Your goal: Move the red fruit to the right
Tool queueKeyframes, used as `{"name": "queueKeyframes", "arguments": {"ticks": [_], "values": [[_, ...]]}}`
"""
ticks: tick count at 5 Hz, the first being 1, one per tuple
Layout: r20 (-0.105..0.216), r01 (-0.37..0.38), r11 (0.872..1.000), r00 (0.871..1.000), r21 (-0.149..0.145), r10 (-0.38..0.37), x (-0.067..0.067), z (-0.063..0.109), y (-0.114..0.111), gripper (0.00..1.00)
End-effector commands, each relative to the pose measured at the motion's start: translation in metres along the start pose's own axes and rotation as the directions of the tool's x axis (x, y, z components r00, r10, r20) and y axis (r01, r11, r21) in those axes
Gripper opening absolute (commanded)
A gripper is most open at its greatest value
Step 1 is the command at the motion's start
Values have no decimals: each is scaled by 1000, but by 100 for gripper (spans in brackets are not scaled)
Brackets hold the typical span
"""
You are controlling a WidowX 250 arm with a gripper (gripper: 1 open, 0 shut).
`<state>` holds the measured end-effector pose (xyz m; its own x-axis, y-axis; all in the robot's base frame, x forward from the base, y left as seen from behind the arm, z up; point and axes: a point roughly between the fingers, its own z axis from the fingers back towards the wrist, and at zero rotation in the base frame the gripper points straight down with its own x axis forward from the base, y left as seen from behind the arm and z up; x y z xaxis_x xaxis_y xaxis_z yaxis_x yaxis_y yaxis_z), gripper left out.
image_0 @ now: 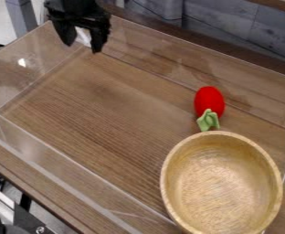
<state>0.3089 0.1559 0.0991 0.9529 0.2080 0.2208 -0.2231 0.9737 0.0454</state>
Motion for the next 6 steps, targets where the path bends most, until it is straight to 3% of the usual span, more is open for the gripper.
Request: {"name": "queueKeyframes", "arguments": {"ticks": [1,2,4,6], "values": [[36,60,998,998,-3,-60,8,17,5,100],[31,118,993,993,-17,-117,9,19,5,100],[7,-25,1000,1000,9,25,21,9,-13,100],[-13,-65,998,998,20,66,11,-2,-8,100]]}}
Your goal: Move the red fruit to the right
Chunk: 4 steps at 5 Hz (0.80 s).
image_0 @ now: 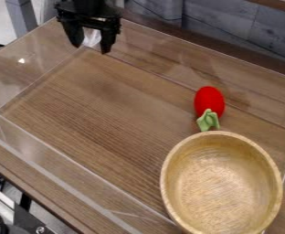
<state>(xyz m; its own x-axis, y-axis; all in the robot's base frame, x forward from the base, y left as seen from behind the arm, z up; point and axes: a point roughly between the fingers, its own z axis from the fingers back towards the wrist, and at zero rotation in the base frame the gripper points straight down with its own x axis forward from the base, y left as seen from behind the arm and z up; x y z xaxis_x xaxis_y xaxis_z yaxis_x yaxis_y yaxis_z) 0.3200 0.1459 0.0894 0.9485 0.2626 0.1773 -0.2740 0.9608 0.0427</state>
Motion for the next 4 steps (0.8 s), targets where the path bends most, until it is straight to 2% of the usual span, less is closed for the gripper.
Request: {"name": "queueKeyframes", "arguments": {"ticks": [1,2,4], "values": [[31,-3,1000,1000,12,3,1,9,12,100],[40,9,1000,999,11,-9,1,9,19,100],[66,107,994,992,-8,-106,-3,10,-17,100]]}}
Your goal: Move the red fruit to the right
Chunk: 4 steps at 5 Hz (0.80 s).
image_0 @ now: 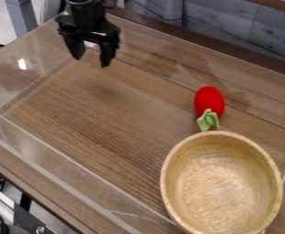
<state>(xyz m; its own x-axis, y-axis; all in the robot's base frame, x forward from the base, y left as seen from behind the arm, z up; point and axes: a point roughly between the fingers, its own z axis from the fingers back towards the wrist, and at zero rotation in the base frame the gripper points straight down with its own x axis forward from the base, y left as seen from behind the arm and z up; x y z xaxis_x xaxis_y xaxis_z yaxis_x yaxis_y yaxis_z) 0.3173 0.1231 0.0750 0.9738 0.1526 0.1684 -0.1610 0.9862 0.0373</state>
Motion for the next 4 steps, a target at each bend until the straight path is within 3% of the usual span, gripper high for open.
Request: {"name": "queueKeyframes", "arguments": {"ticks": [1,2,4], "values": [[76,-21,999,997,25,19,13,26,8,100],[81,-49,998,996,36,46,16,28,15,100],[84,-83,996,993,38,79,20,11,17,100]]}}
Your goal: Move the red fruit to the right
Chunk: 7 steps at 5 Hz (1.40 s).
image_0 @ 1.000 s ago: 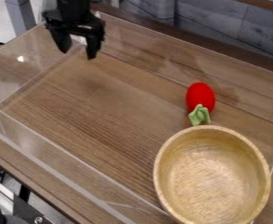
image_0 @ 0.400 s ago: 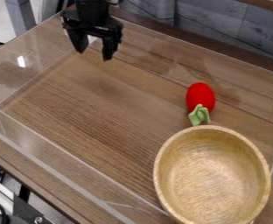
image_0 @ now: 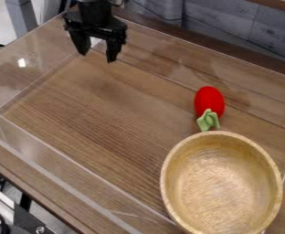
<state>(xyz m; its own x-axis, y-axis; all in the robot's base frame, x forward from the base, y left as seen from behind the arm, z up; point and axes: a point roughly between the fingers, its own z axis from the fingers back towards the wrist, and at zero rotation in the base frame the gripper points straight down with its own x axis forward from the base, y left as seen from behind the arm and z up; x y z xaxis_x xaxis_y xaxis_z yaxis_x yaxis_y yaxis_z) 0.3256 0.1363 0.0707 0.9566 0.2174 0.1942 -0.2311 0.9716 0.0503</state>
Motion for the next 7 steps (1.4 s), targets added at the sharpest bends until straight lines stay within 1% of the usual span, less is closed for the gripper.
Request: {"name": "queueKeyframes", "arguments": {"ticks": [1,3,4,5,6,7], "values": [[61,-25,1000,998,13,24,14,11,6,100],[63,-36,999,997,16,35,21,29,21,100],[34,-49,999,998,7,49,26,35,5,100],[18,10,1000,1000,-27,-9,19,29,-25,100],[14,75,996,997,-54,-75,10,23,-63,100],[13,102,992,995,-77,-101,7,23,-91,100]]}}
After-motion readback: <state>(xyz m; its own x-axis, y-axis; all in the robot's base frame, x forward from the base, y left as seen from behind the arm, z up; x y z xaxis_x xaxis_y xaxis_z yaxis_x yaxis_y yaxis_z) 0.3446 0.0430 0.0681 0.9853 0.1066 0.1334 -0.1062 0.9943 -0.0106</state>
